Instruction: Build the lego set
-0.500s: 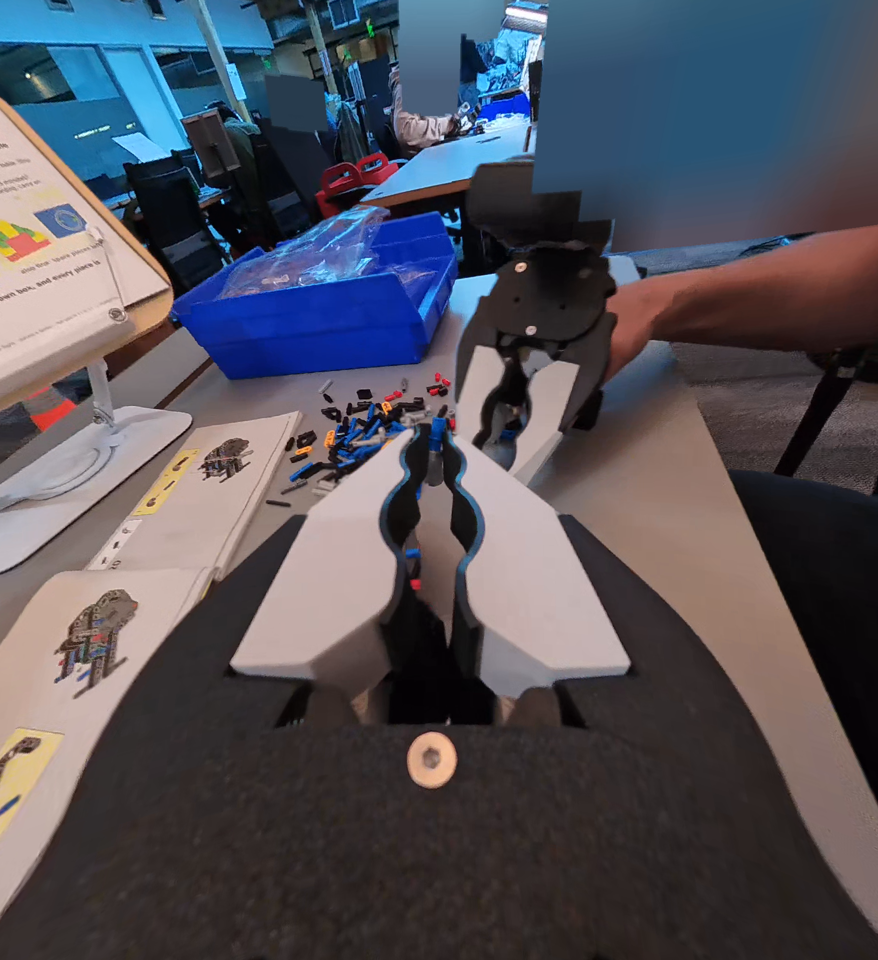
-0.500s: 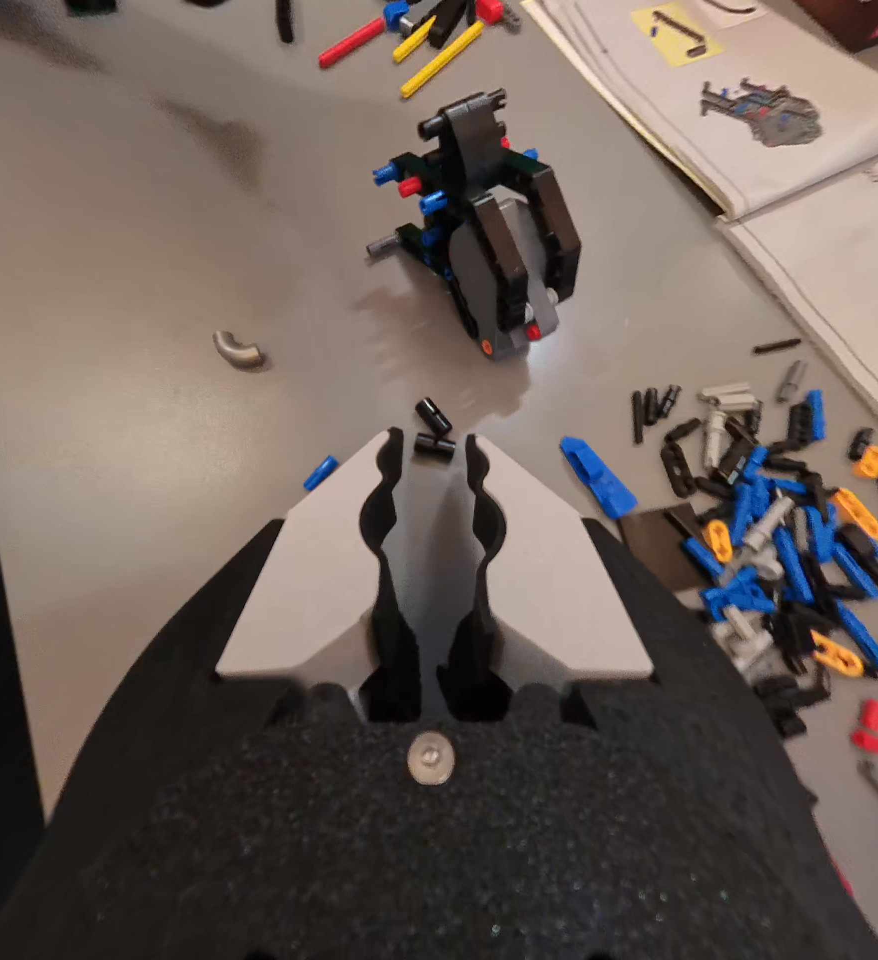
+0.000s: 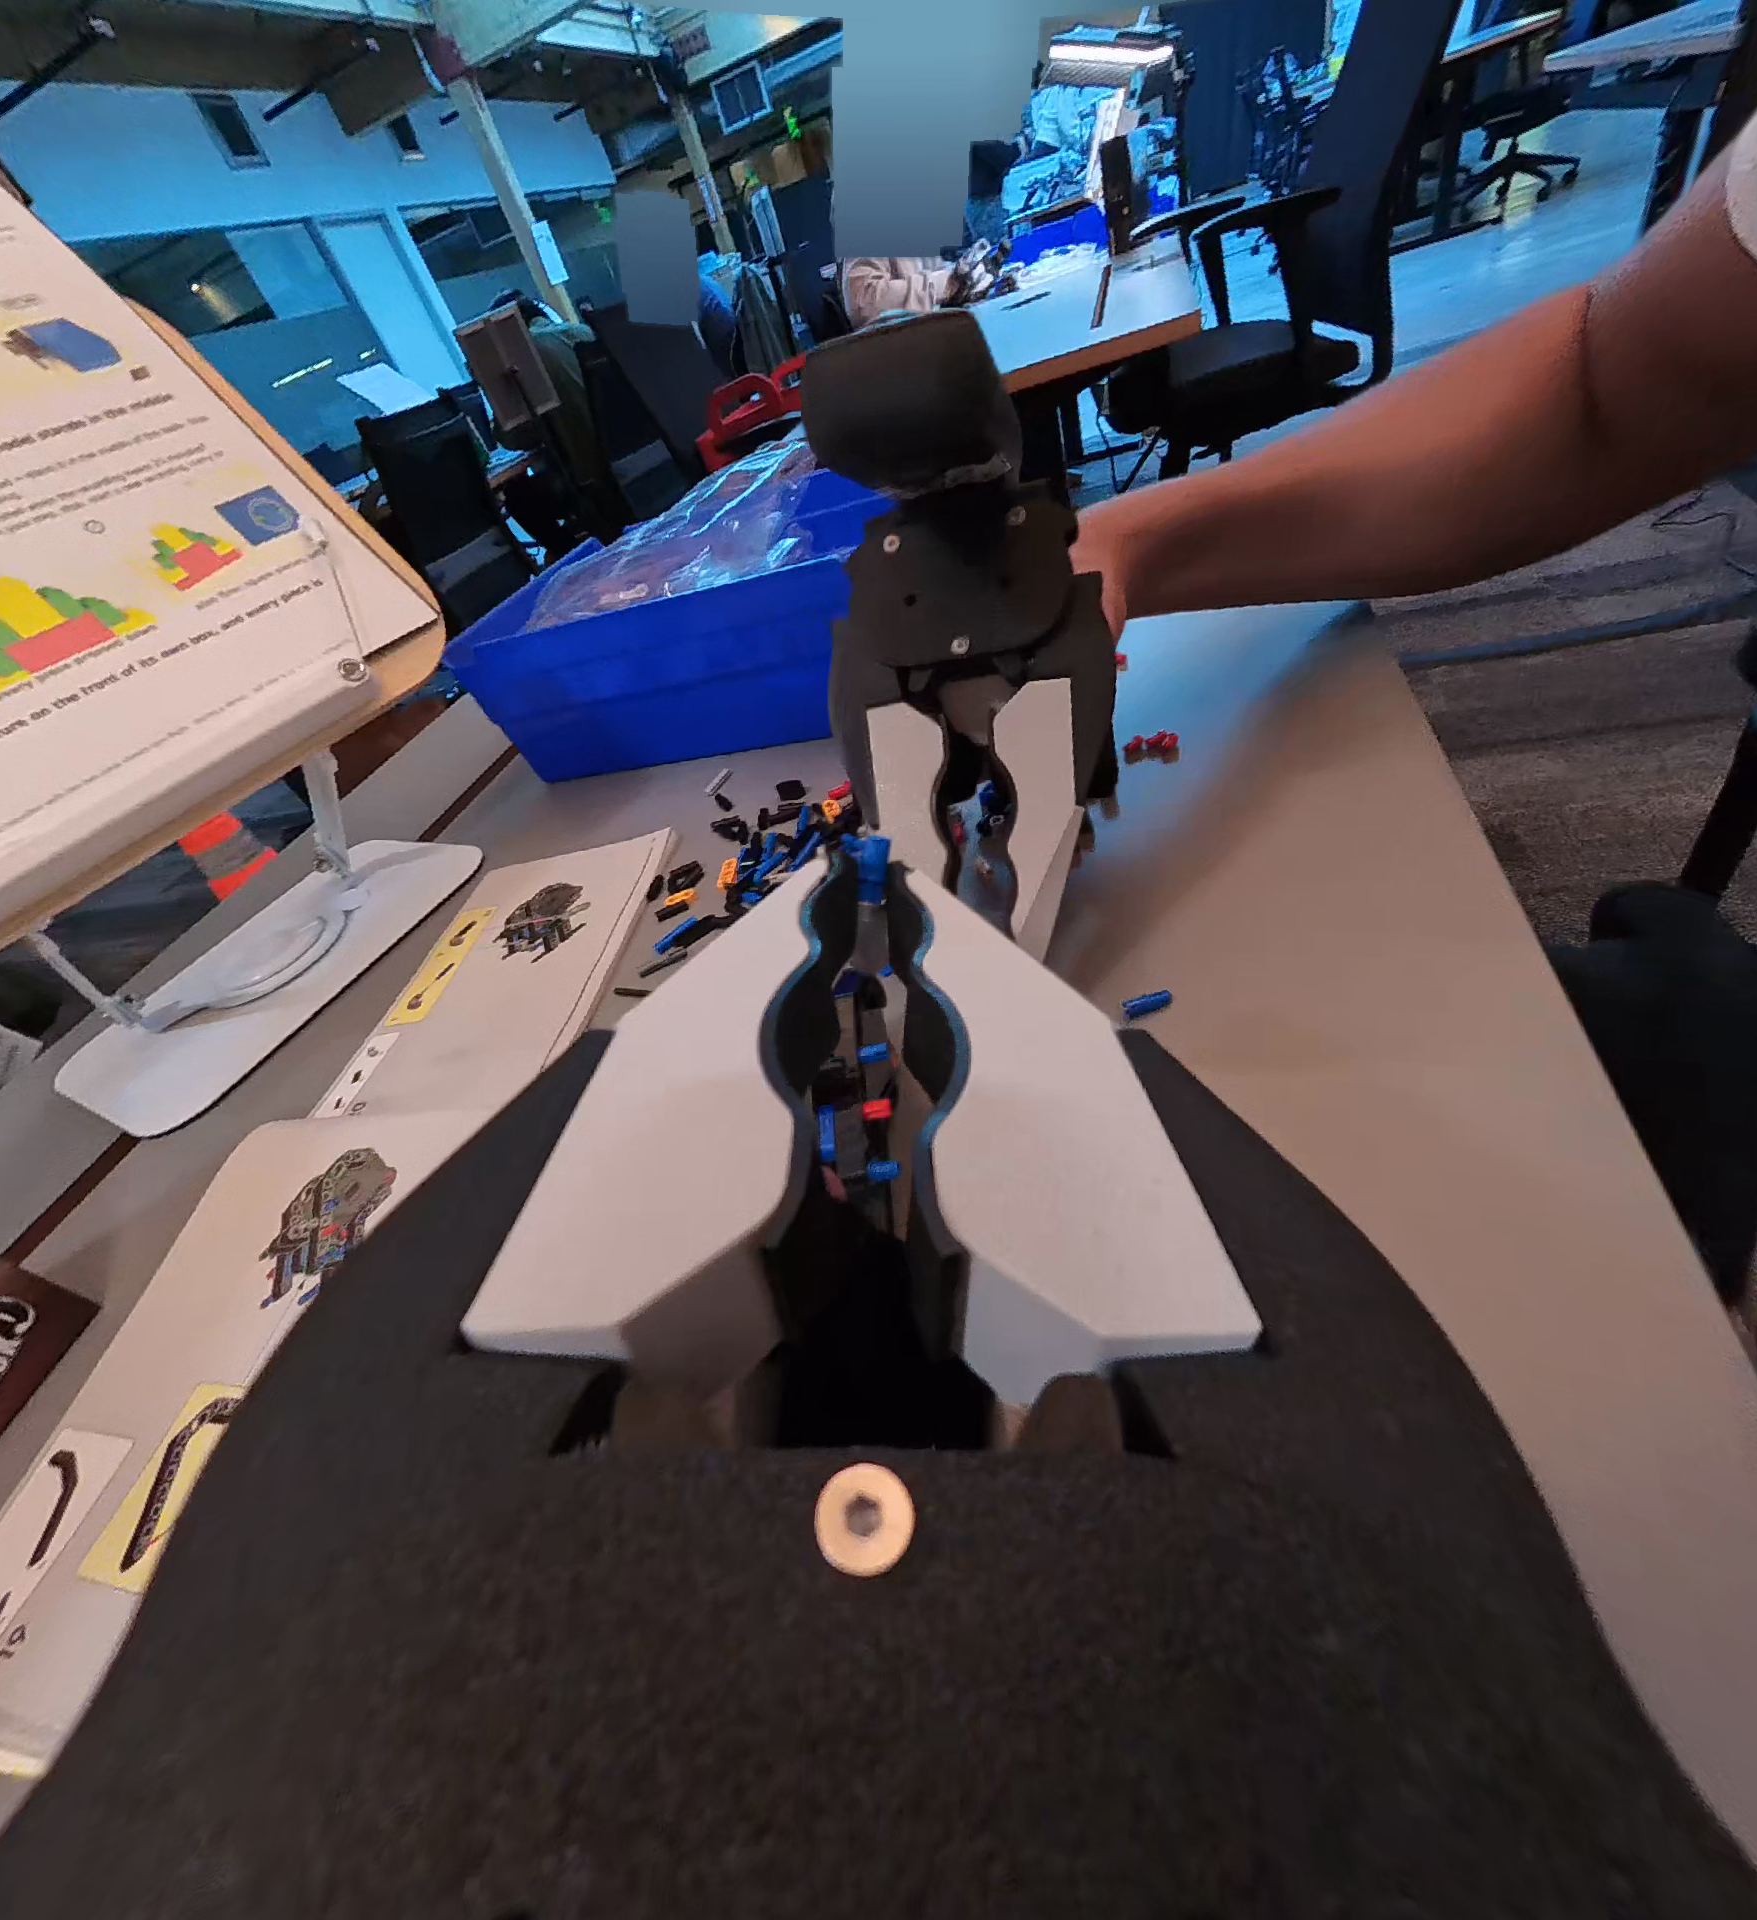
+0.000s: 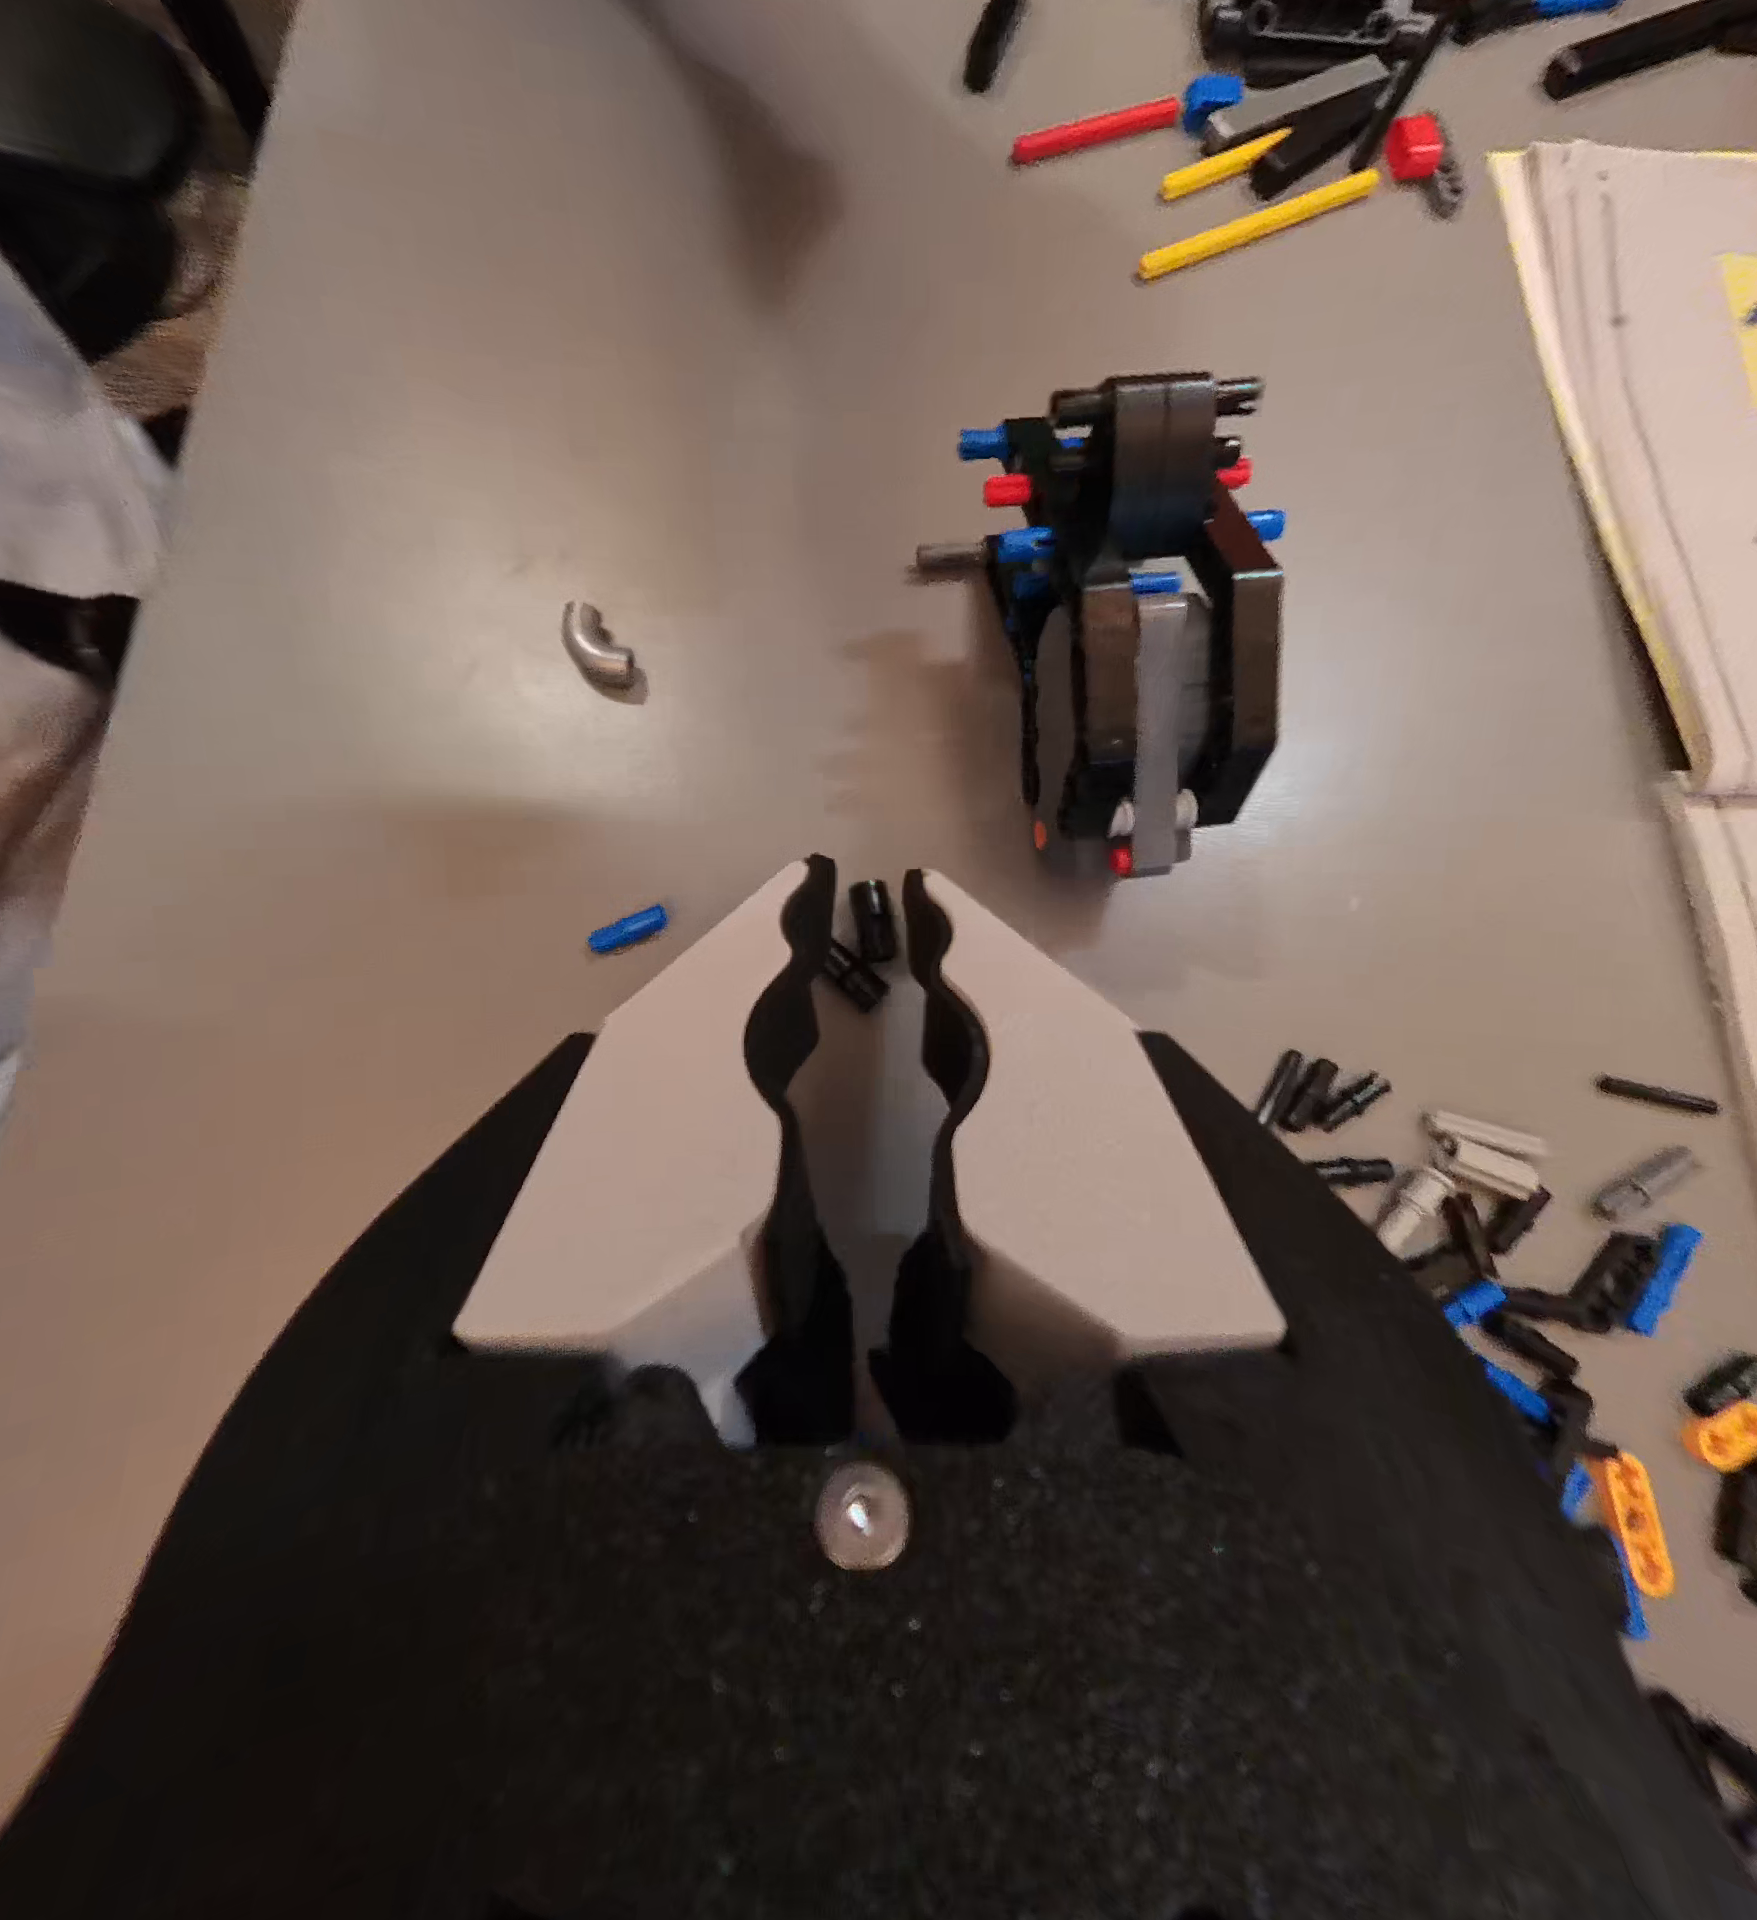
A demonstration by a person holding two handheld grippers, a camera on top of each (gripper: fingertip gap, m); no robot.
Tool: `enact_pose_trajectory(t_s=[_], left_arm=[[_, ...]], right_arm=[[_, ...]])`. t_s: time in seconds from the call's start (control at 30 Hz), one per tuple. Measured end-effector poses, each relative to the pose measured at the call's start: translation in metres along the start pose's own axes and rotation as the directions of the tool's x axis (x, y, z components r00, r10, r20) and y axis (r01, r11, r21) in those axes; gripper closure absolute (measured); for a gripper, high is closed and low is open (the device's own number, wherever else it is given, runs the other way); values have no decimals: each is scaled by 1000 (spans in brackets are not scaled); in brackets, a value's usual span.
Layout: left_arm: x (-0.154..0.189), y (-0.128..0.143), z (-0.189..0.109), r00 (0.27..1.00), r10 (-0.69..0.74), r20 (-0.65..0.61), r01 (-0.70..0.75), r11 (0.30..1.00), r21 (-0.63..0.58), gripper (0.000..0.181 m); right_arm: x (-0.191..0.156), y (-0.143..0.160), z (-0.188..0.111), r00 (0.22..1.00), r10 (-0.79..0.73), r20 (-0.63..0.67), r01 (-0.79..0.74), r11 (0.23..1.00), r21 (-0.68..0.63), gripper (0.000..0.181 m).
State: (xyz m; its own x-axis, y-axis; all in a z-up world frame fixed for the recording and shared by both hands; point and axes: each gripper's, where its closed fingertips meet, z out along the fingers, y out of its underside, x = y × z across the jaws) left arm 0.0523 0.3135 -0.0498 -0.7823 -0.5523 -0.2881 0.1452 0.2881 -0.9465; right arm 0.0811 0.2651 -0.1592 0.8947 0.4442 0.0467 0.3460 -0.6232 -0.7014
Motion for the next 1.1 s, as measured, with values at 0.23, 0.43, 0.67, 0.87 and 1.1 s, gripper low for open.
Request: enact_pose_trajectory(t_s=[0.23, 0.43, 0.67, 0.87, 1.1], left_arm=[[4, 16, 8, 999, -24, -24, 23, 999, -45, 178], [8, 30, 14, 999, -37, -27, 34, 992, -117, 178], [15, 39, 21, 998, 62, -1, -61, 982, -178, 178], [6, 44, 23, 870, 465, 164, -408, 865, -291, 178], [22, 30, 26, 674, 707, 213, -634, 702, -325, 178]], right_arm=[[3, 13, 10, 998, -22, 54, 26, 997, -66, 171], [2, 1, 6, 995, -98, 13, 99, 993, -69, 175], [-6, -86, -39, 973, -202, -114, 207, 978, 34, 175], [-13, -69, -21, 945, 318, 72, -320, 947, 8, 175], [-29, -78, -25, 812, 556, 179, -576, 813, 86, 175]])
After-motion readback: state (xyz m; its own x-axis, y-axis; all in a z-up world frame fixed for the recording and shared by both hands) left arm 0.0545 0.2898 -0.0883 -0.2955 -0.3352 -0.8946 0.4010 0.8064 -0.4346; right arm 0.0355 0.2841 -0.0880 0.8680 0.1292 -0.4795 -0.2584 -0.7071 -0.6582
